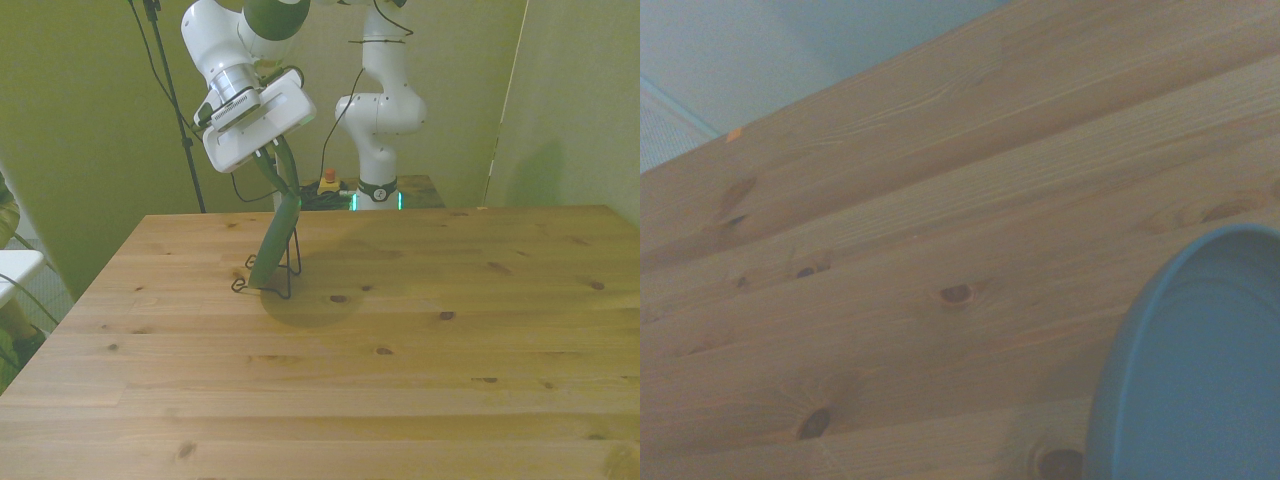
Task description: Load the plate
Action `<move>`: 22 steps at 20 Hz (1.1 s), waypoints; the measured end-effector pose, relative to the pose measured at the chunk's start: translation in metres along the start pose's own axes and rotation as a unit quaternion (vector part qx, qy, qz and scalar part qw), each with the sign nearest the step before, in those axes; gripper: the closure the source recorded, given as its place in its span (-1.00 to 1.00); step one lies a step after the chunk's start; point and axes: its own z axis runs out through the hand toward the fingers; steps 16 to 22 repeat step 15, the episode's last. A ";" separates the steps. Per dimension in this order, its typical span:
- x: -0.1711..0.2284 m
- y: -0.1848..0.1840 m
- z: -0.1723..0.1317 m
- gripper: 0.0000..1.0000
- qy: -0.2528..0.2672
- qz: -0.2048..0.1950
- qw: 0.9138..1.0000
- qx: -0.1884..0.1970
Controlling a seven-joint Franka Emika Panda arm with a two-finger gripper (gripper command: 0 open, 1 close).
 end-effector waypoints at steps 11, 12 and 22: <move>0.002 -0.035 -0.017 -1.00 0.010 -0.021 1.000 0.007; 0.002 -0.041 -0.021 -1.00 0.014 -0.024 1.000 0.005; 0.000 -0.063 -0.031 -1.00 0.027 -0.049 0.998 -0.034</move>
